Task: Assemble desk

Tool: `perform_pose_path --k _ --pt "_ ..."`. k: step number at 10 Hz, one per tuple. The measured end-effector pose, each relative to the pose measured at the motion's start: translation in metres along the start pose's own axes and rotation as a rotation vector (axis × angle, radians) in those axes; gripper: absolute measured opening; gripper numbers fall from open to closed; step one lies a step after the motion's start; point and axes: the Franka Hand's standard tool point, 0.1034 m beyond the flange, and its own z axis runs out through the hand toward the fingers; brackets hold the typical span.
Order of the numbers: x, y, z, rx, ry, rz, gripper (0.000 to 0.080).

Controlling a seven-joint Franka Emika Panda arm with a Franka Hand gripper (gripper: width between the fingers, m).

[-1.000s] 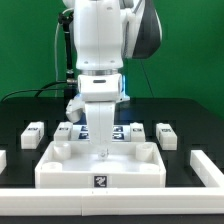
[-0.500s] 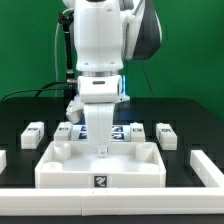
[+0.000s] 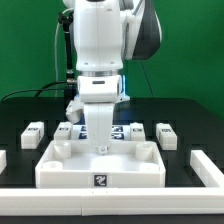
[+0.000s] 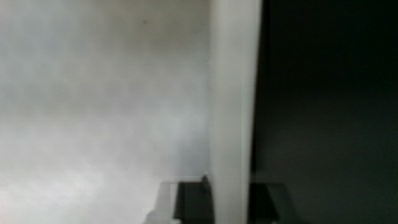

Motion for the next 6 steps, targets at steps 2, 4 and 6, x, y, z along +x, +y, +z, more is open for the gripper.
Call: perform_pose_path --k 2,4,6 --pt "0.000 0.000 0.000 0.000 0.000 0.000 0.0051" --pt "0.000 0.001 0.000 -0.001 0.000 -0.001 0.0051" --pt "0.014 0.021 0.000 -0.024 0.010 -0.027 0.0051"
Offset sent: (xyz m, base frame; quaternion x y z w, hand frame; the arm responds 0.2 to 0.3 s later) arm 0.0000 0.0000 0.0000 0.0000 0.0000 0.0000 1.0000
